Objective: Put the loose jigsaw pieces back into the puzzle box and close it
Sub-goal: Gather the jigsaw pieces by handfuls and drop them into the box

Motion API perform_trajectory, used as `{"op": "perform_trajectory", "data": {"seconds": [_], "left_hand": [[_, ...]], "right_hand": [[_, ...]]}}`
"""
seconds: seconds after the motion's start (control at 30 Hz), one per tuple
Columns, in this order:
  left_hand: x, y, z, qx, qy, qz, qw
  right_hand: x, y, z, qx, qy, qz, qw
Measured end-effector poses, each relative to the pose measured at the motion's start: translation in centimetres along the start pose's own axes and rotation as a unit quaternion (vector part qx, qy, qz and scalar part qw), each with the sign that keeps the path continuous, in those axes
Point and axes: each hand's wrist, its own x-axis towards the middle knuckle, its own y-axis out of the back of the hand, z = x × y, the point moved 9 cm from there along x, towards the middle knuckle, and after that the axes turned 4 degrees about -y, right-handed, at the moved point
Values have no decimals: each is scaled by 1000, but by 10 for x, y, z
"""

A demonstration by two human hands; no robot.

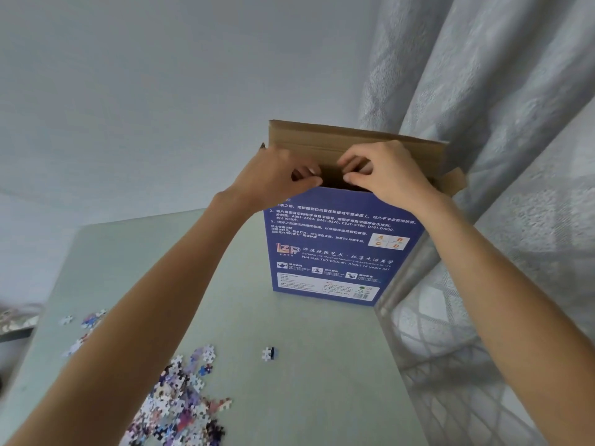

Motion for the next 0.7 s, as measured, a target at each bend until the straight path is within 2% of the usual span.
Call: {"op": "perform_trajectory", "data": {"seconds": [0.1,0.17,0.23,0.33,0.4,0.47,0.57,0.63,0.7], "left_hand": [[-9,-3,4,7,-35,5,999],[-15,1,7,34,-63,37,997],[-24,11,15,69,-104,100,987],[-56,27,28,89,-145,213,962],[-93,27,22,78,-122,255,956],[-137,17,6,57,-68,266,960],[-212,-6,-26,37,48,249,967],[-270,-27,-56,28,144,199,969],[-331,-53,-87,10,247,129,960]], "right_hand": [[1,2,-10,-2,25,22,999],[-4,4,-20,-8,59,67,996],[-17,11,-37,-18,112,154,982],[-60,8,-60,-10,177,289,941],[-89,-20,-67,20,189,307,932],[-112,-64,-70,43,182,264,946],[-143,-149,-71,56,150,154,975],[-161,-213,-68,43,107,47,992],[-179,-280,-52,32,25,-101,994]]}}
